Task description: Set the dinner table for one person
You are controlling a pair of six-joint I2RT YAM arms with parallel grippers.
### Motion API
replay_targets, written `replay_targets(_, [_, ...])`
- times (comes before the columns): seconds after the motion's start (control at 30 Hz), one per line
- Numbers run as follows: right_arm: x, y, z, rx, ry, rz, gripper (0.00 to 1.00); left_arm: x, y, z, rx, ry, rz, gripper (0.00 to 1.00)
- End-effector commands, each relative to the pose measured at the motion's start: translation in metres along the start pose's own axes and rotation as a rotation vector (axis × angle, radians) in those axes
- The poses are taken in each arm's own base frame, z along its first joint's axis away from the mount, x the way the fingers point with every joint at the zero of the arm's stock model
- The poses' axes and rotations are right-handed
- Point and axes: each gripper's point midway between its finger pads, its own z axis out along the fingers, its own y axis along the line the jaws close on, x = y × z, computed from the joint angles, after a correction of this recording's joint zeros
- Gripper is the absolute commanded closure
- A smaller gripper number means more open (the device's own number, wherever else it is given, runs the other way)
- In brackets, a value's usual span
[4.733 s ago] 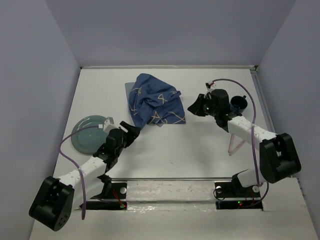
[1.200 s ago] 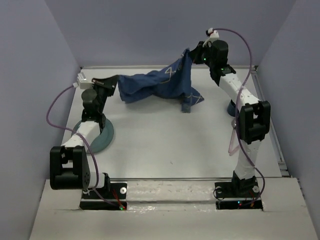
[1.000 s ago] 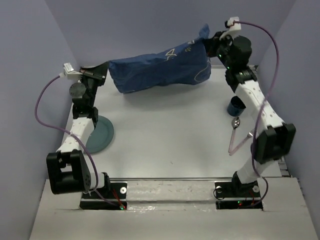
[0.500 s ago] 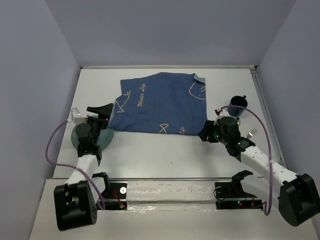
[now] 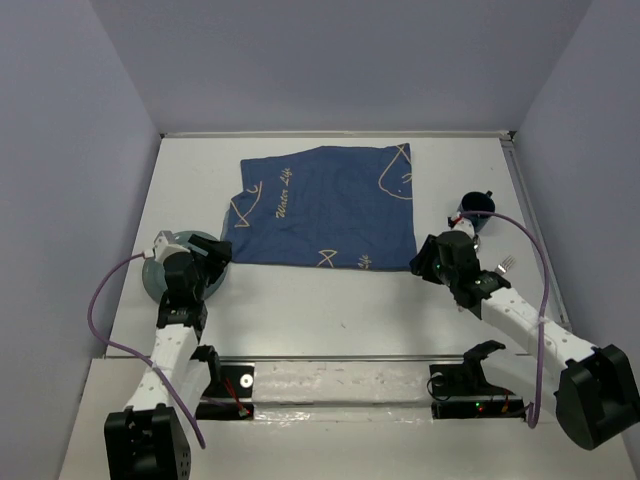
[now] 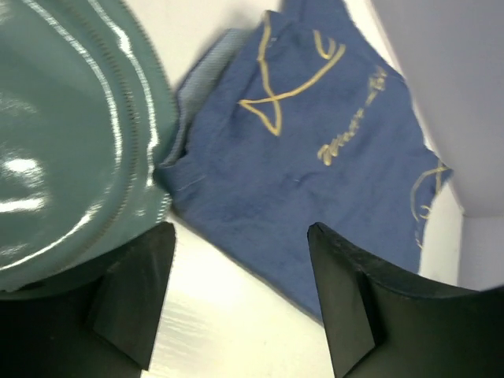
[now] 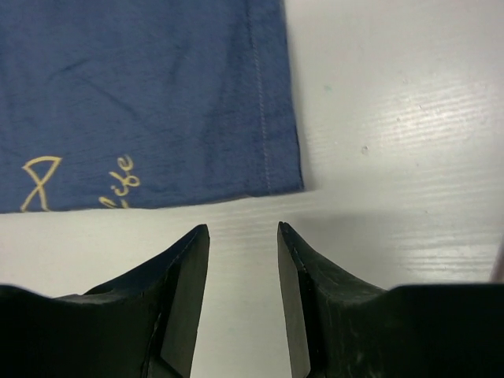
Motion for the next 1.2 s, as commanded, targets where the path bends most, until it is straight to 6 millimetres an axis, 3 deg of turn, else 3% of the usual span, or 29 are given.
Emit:
replay_targets(0.0, [-0.007, 0.000, 0.011, 0.025, -0.056, 0.088, 0.54, -0.010, 0.018, 0.005, -0.132, -0.048, 0.065, 0.23])
replay_targets(0.1, [-0.005, 0.005, 0.020, 0.014, -0.041, 0.092, 0.55, -0.007, 0.018, 0.014, -0.124, -0.047, 0.019, 0.26])
replay_targets(0.23, [0.006, 0.002, 0.034, 0.052, 0.010, 0.087, 0.55, -0.008, 0.003, 0.020, -0.077, -0.065, -0.016, 0.33])
replay_targets(0.37, [0.010, -0.004, 0.051, 0.105, 0.028, 0.142, 0.43, -0.005, -0.008, 0.015, -0.055, -0.073, 0.028, 0.37])
replay_targets(0.5, [0.027, -0.001, 0.060, 0.110, 0.095, 0.219, 0.41, -0.004, -0.013, 0.011, -0.029, -0.071, 0.048, 0.37])
replay_targets(0.63, [0.036, -0.008, 0.056, 0.124, 0.078, 0.327, 0.42, -0.001, -0.017, 0.006, 0.000, -0.066, 0.049, 0.37])
replay_targets(0.93, [0.033, 0.012, 0.043, 0.009, 0.062, 0.559, 0.39, 0.000, -0.042, -0.002, 0.084, -0.047, 0.080, 0.37])
replay_targets(1.0, [0.034, 0.006, 0.037, 0.009, 0.039, 0.581, 0.34, 0.002, -0.046, -0.003, 0.100, -0.038, 0.081, 0.37])
replay_targets(1.17, [0.025, -0.012, 0.044, 0.088, -0.037, 0.580, 0.37, 0.007, -0.048, -0.003, 0.110, -0.027, 0.082, 0.37])
